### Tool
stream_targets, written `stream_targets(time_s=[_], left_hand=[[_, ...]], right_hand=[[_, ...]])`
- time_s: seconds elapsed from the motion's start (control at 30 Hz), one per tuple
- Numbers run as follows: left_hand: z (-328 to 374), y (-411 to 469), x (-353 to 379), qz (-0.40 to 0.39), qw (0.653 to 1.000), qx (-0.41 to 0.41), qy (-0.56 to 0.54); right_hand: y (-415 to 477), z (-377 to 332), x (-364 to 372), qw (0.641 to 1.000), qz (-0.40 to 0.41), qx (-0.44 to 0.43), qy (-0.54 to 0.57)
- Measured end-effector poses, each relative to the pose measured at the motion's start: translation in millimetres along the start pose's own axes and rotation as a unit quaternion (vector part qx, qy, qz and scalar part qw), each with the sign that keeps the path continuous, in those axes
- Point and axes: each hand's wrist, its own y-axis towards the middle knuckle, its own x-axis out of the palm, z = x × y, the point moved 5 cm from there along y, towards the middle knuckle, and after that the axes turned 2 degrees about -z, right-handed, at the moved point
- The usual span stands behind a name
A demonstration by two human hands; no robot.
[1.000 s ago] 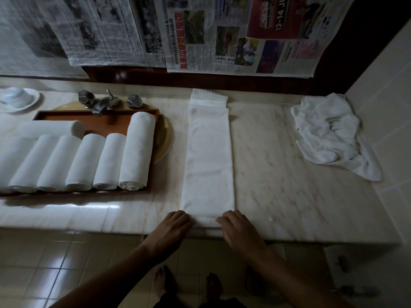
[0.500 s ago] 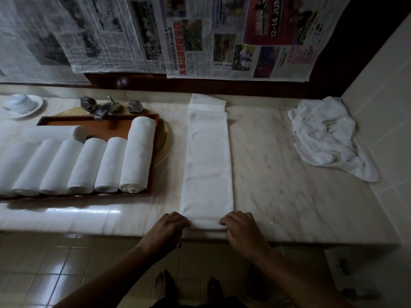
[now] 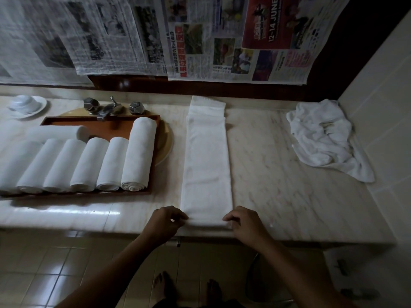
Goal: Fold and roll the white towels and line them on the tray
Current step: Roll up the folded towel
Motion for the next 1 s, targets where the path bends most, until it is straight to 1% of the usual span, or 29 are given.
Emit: stream_targets(time_s=[0.1, 0.23, 0.3, 0.37, 0.43, 0.5, 0.6, 0.67, 0.77, 0.9, 1.0], left_hand=[[0.2, 0.5, -0.1, 0.002, 1.000, -0.020, 0.009], [-1.7, 2.0, 0.7, -0.008, 0.999, -0.052, -0.010], [-1.2, 3.5, 1.0, 0.000, 0.997, -0.071, -0.032], [3.1, 4.6, 1.1, 0.033, 0.997, -0.070, -0.021], [7.9, 4.1, 2.5, 0.083, 0.995, -0.049, 0.000], [14.8, 2.1, 7.9, 0.104, 0.994, 0.000, 0.036], [27.3, -5.2, 23.2, 0.087, 0.981, 0.107, 0.139], [27.0, -9.6, 30.4, 0.079, 0.972, 0.137, 0.172], [17.9, -11.9, 41.3, 0.055, 0.962, 0.159, 0.216], [9.9, -7.3, 45.3, 0.014, 0.954, 0.145, 0.262], [22.2, -2.3, 35.8, 0.035, 0.960, 0.132, 0.245]], right_hand=[[2.9, -4.2, 0.7, 1.000, 0.007, 0.015, -0.001], [5.6, -8.1, 3.6, 0.998, 0.033, 0.038, -0.034], [3.8, -15.0, 4.0, 0.997, 0.053, 0.025, -0.053], [1.9, -22.6, 6.2, 0.995, 0.061, 0.007, -0.084], [0.8, -29.2, 10.9, 0.991, 0.055, -0.007, -0.118], [0.2, -34.8, 17.5, 0.987, 0.055, -0.040, -0.148], [-3.7, -36.2, 28.0, 0.976, 0.062, -0.081, -0.193], [-8.5, -35.8, 32.1, 0.973, 0.060, -0.090, -0.205], [-14.0, -34.9, 33.2, 0.972, 0.055, -0.098, -0.205], [-14.1, -38.8, 31.0, 0.974, 0.048, -0.102, -0.197], [-11.5, -40.8, 29.2, 0.974, 0.037, -0.106, -0.199]])
